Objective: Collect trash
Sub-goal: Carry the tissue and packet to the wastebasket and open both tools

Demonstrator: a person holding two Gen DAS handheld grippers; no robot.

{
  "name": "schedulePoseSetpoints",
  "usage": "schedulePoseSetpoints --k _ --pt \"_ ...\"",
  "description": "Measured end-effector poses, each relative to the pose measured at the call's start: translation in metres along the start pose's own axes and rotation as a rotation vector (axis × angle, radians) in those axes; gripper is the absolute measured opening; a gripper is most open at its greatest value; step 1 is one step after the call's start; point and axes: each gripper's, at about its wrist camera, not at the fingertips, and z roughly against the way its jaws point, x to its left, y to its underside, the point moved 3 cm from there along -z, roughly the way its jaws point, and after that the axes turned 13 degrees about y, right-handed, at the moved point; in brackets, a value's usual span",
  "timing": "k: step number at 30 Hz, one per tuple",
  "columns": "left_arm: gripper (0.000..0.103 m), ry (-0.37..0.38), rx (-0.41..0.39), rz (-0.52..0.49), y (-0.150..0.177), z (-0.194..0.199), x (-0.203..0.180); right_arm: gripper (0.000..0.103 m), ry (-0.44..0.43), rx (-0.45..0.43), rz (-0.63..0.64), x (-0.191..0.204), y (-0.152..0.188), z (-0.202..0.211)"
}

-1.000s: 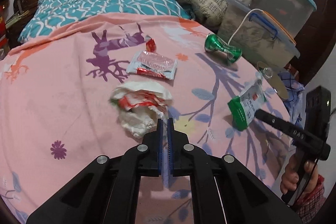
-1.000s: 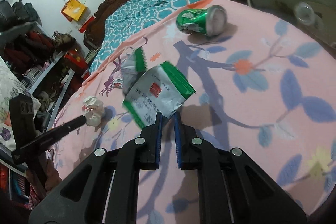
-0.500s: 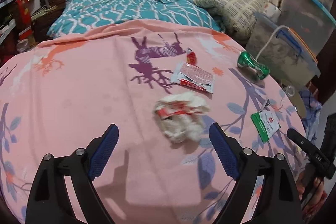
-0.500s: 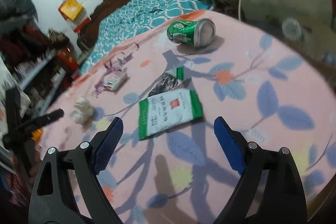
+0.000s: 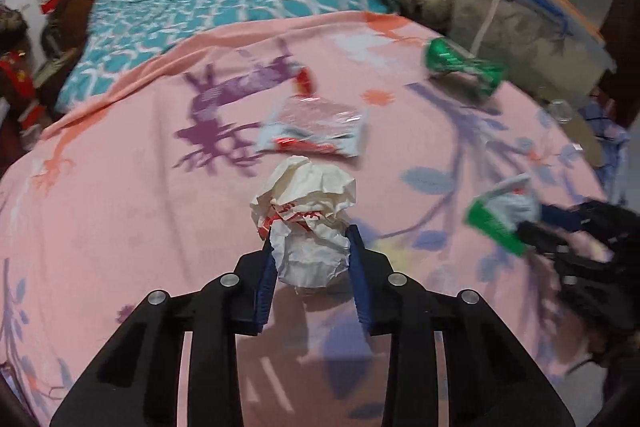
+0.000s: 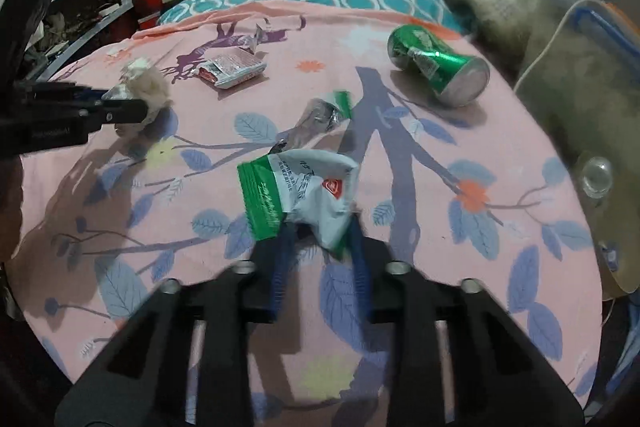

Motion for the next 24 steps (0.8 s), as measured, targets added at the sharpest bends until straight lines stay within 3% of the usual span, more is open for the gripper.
schedulePoseSetpoints --k 5,9,19,24 --pt "0.03 0.134 -0.014 -0.068 -0.017 0.005 -0.045 0.018 -0.057 -0.04 -0.16 -0.032 0.01 0.013" --pt "0.031 0.269 0.035 -0.095 -0.043 -0.014 -0.088 0.018 -0.044 -0.077 -0.297 -0.08 0.019 0.025" --pt "0.031 0.554 0.129 -0.278 -0.132 -0.089 -0.263 0.018 0.196 -0.127 -0.594 -0.257 0.061 0.041" --pt "0.031 0.65 0.213 -0.302 -0.161 -0.139 -0.344 0.018 0.294 -0.092 -0.624 -0.313 0.077 0.028"
